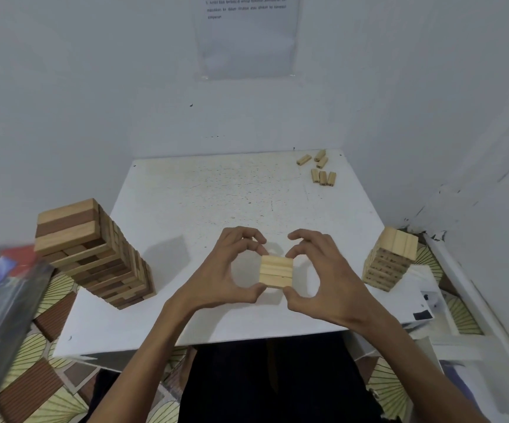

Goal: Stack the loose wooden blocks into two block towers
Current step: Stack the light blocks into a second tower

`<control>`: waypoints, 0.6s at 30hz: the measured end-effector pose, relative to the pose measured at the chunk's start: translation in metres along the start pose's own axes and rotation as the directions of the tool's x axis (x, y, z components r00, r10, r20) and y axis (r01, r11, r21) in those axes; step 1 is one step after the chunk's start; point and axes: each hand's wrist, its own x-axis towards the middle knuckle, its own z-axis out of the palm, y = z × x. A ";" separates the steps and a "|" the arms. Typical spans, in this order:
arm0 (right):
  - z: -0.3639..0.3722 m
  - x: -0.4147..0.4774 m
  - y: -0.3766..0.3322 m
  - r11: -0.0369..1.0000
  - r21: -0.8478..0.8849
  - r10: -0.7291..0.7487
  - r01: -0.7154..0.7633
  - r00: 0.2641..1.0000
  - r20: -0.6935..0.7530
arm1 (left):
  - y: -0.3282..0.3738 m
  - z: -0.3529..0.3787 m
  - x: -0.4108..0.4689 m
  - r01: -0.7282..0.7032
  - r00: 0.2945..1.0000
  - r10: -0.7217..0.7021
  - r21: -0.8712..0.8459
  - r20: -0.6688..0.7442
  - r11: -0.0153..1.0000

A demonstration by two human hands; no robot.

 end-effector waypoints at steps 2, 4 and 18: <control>-0.013 -0.001 -0.007 1.000 0.008 -0.013 0.013 0.999 -0.047 | 0.012 -0.002 0.007 -0.012 1.000 0.013 -0.055 0.006 0.998; -0.027 -0.003 -0.013 1.000 -0.001 -0.025 0.025 0.995 -0.092 | 0.023 -0.003 0.017 -0.041 0.999 0.042 -0.091 0.005 0.995; -0.109 -0.020 0.010 0.978 -0.202 -0.005 -0.047 0.968 -0.250 | 0.071 0.031 0.097 -0.199 0.972 0.218 -0.180 0.091 0.963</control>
